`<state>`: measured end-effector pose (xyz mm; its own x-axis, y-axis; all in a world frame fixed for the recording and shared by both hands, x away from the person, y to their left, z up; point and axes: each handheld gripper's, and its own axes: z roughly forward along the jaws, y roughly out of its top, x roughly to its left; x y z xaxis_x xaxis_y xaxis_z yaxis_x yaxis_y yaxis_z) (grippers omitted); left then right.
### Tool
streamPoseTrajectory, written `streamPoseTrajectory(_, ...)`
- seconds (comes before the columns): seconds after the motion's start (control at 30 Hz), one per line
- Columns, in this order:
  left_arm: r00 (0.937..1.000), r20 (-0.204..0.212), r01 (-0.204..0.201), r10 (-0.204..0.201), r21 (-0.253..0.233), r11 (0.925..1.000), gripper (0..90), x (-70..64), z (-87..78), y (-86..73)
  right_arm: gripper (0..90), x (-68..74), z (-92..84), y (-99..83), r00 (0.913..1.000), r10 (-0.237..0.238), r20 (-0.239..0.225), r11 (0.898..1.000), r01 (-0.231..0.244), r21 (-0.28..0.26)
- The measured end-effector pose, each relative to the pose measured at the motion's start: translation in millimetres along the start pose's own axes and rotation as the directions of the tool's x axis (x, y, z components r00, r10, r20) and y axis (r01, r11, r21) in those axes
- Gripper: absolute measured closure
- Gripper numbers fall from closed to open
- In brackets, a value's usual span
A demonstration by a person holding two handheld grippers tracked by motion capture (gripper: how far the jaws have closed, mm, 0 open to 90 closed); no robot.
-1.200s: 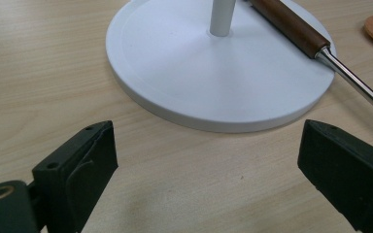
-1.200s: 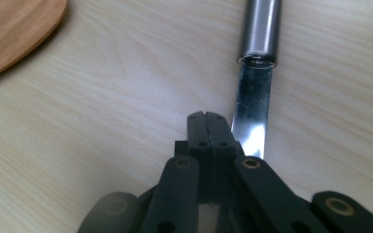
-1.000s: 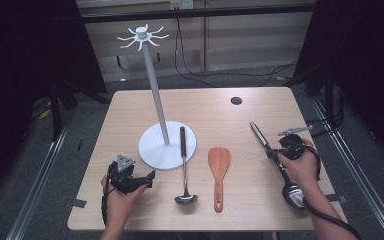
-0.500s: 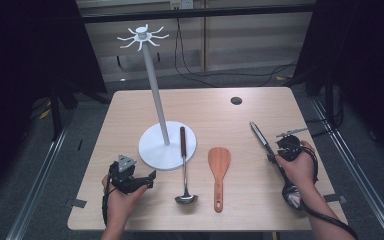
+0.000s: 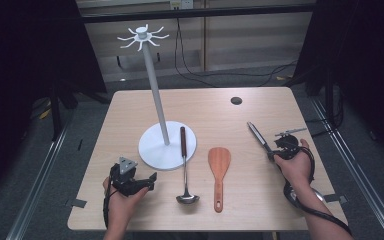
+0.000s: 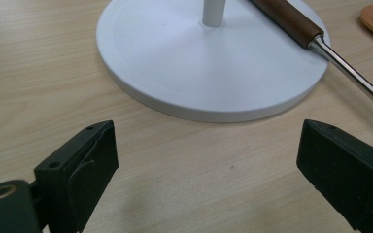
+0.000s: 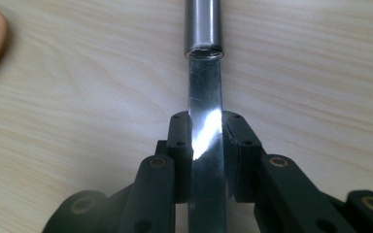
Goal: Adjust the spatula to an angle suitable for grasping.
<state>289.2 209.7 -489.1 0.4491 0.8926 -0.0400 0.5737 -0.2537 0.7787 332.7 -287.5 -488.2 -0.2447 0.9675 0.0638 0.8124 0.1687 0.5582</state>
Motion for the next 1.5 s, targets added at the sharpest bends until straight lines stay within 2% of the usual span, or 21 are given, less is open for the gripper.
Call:
streamPoseTrajectory(0.1,0.9999,-0.003,-0.016,0.015,-0.002,0.9999,7.8,-1.3,0.5,1.5,76.1,0.4,-3.0,0.9,0.999,0.03,-0.033,0.999,-0.031,-0.039)
streamPoseTrajectory(0.2,1.0,0.01,-0.003,0.003,-0.013,0.9999,7.8,-2.6,1.4,3.3,76.2,4.4,-10.5,4.0,0.9983,0.016,-0.056,0.996,-0.021,-0.088)
streamPoseTrajectory(0.23,0.9999,0.011,-0.003,0.003,-0.013,0.9999,7.8,-3.3,1.3,4.8,76.2,6.3,-17.0,5.5,0.9974,0.017,-0.07,0.99,-0.027,-0.136)
streamPoseTrajectory(0.3,0.9999,0.015,0.0,0.0,-0.018,0.9998,7.8,-3.9,1.3,5.7,76.2,6.7,-19.4,5.8,0.9966,0.02,-0.08,0.988,-0.032,-0.154)
streamPoseTrajectory(0.37,0.9998,-0.002,-0.021,0.021,-0.016,0.9996,7.9,-5.5,0.4,8.6,76.3,7.3,-26.7,7.0,0.9954,0.006,-0.096,0.98,-0.025,-0.199)
streamPoseTrajectory(0.57,0.9997,0.024,-0.005,0.006,-0.079,0.9968,8.9,-9.0,-6.7,19.9,76.4,17.3,-47.8,12.2,0.9884,-0.015,-0.151,0.952,-0.032,-0.304)
streamPoseTrajectory(0.6,0.9993,0.037,0.006,-0.003,-0.098,0.9952,9.1,-11.0,-8.7,22.9,76.4,20.9,-53.7,13.7,0.986,-0.025,-0.165,0.94,-0.033,-0.341)
streamPoseTrajectory(0.67,0.9988,0.048,0.015,-0.01,-0.108,0.9941,9.1,-12.5,-9.6,24.7,76.4,21.5,-55.5,14.1,0.985,-0.025,-0.171,0.935,-0.037,-0.352)
streamPoseTrajectory(0.83,0.9926,0.12,0.038,-0.021,-0.145,0.9887,9.1,-23.4,-13.9,35.6,76.4,24.2,-68.5,15.3,0.9724,-0.019,-0.232,0.903,-0.083,-0.421)
streamPoseTrajectory(0.87,0.9919,0.125,0.037,-0.018,-0.148,0.9882,9.1,-25.1,-14.4,37.2,76.4,24.2,-68.5,15.3,0.9724,-0.019,-0.232,0.903,-0.083,-0.421)
streamPoseTrajectory(1.0,0.9821,0.187,0.054,-0.023,-0.163,0.9852,9.1,-37.2,-13.6,47.0,76.4,27.2,-75.5,15.8,0.9691,-0.03,-0.245,0.887,-0.087,-0.453)
streamPoseTrajectory(1.07,0.9722,0.232,0.074,-0.031,-0.182,0.9806,9.1,-47.1,-10.5,54.0,76.4,30.6,-80.9,17.2,0.9672,-0.031,-0.252,0.879,-0.094,-0.468)
streamPoseTrajectory(1.1,0.9722,0.232,0.074,-0.031,-0.182,0.9806,9.1,-47.1,-10.5,54.0,76.4,30.6,-80.9,17.2,0.9672,-0.031,-0.252,0.879,-0.094,-0.468)
streamPoseTrajectory(1.17,0.9622,0.268,0.103,-0.047,-0.199,0.9745,9.1,-57.8,-7.1,60.5,76.4,33.8,-84.2,18.2,0.9656,-0.034,-0.258,0.873,-0.097,-0.478)
streamPoseTrajectory(1.27,0.9473,0.317,0.117,-0.048,-0.203,0.9721,8.9,-71.3,-2.2,69.7,76.4,36.5,-85.4,18.8,0.9638,-0.038,-0.264,0.867,-0.1,-0.488)
streamPoseTrajectory(1.3,0.9339,0.354,0.126,-0.046,-0.206,0.9704,8.8,-82.3,1.2,77.4,76.4,37.7,-85.8,19.2,0.9611,-0.035,-0.274,0.863,-0.109,-0.493)
streamPoseTrajectory(1.37,0.9317,0.361,0.118,-0.038,-0.204,0.9719,8.8,-88.8,3.3,82.1,76.4,37.8,-85.9,18.9,0.9614,-0.033,-0.273,0.86,-0.112,-0.498)
streamPoseTrajectory(1.4,0.9213,0.387,0.126,-0.039,-0.203,0.971,8.6,-98.1,7.4,88.5,76.4,38.6,-86.2,19.0,0.9582,-0.035,-0.284,0.861,-0.115,-0.496)
streamPoseTrajectory(1.43,0.9164,0.398,0.134,-0.046,-0.197,0.9712,8.6,-103.5,9.4,91.9,76.4,39.4,-86.6,18.8,0.9575,-0.034,-0.286,0.859,-0.118,-0.498)
streamPoseTrajectory(1.47,0.9164,0.398,0.134,-0.046,-0.197,0.9712,8.2,-103.5,9.4,91.9,76.4,39.4,-86.6,18.8,0.9575,-0.034,-0.286,0.859,-0.118,-0.498)
streamPoseTrajectory(1.5,0.9114,0.409,0.135,-0.045,-0.195,0.9714,8.2,-110.3,12.0,96.0,76.4,40.9,-86.9,19.4,0.9565,-0.029,-0.29,0.86,-0.125,-0.494)
